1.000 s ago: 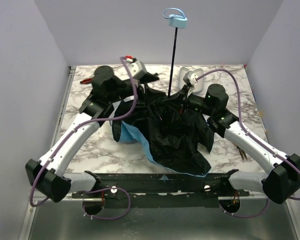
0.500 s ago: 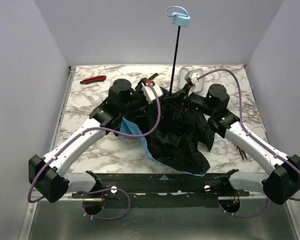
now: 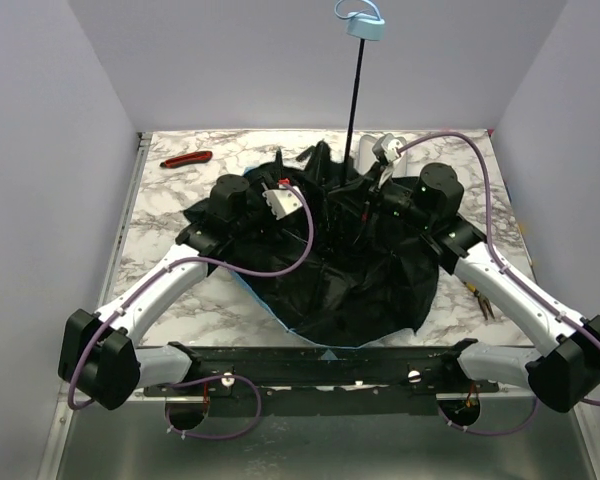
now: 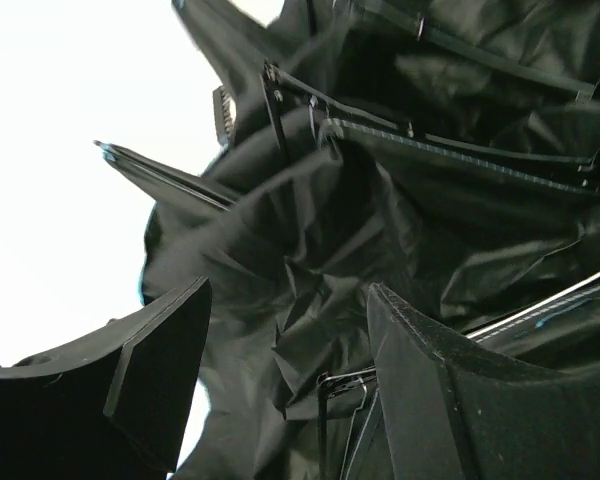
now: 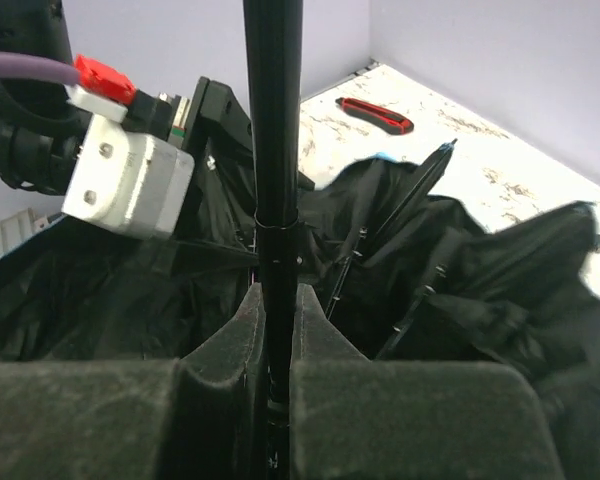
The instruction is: Open the umbrella
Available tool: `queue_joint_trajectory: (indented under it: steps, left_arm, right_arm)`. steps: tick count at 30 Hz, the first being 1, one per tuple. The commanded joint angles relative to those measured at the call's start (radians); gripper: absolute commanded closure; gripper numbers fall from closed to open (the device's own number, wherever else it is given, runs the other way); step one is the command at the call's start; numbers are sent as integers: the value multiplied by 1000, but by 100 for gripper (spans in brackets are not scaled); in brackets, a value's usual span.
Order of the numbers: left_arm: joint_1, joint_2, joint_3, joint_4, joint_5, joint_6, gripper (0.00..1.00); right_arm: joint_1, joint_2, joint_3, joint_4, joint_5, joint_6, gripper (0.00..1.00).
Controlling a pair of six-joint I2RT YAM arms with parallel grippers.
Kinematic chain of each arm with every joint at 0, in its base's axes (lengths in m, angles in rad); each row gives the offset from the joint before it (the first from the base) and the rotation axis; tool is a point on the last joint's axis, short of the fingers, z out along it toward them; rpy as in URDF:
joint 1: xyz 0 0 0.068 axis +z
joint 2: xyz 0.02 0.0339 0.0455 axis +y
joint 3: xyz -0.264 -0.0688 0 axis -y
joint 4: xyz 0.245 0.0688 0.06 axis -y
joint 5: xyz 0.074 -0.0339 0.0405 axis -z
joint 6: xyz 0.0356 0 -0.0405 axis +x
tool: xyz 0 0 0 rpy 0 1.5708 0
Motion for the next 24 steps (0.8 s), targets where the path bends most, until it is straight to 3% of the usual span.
queue_joint_trajectory:
  steps: [1, 6, 11, 17, 21, 24]
  left_arm:
    - [73, -4, -70, -64, -73, 92, 36]
    - [134, -14, -147, -58, -44, 128, 36]
    - [146, -18, -130, -79, -17, 96, 36]
    - [154, -76, 68, -141, 273, -125, 35]
    - [150, -123, 125, -8, 477, -316, 36]
    - [117, -108, 180, 67, 511, -435, 39]
  right_arm:
    - [-21, -68, 87, 71, 61, 13, 100]
    - [-40, -73, 100, 66, 77, 2, 100]
    - [-42, -66, 85, 72, 55, -2, 100]
    - [-43, -36, 33, 164, 0, 16, 100]
    - [-43, 2, 38, 204, -14, 31, 100]
    - [-42, 20, 45, 222, -35, 38, 100]
